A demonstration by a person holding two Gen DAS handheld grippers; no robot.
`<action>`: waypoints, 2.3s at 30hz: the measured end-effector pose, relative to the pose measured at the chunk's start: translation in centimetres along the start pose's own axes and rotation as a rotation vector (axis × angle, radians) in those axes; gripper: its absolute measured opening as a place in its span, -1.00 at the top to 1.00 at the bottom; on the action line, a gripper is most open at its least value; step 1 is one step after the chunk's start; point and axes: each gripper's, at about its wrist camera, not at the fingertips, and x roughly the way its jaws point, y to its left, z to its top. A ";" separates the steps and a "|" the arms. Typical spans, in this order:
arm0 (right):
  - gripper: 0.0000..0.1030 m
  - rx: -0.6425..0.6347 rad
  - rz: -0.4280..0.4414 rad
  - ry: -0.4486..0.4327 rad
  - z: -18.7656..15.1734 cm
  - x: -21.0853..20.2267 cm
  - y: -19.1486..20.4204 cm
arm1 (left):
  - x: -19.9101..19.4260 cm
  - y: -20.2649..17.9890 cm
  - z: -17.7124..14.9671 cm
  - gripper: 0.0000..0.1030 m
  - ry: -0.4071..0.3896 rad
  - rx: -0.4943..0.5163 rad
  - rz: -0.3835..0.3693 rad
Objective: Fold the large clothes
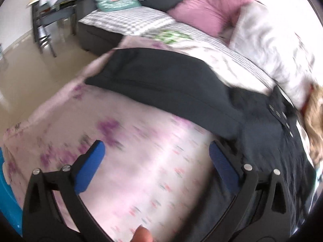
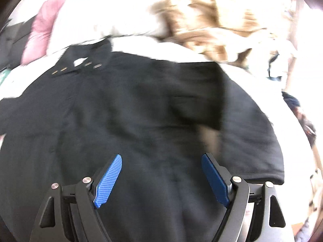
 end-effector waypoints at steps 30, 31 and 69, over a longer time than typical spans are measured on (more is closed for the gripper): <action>-0.65 0.304 -0.216 -0.081 12.5 1.5 -28.1 | 1.4 -19.5 -9.4 -0.99 0.006 0.465 -0.218; -0.66 0.347 -0.164 -0.087 11.7 1.4 -28.9 | 1.2 -19.5 -9.4 -0.99 0.000 0.469 -0.221; -0.48 0.274 0.035 -0.115 6.0 -0.6 -16.4 | 5.2 -10.9 -6.3 -0.99 0.123 0.194 -0.258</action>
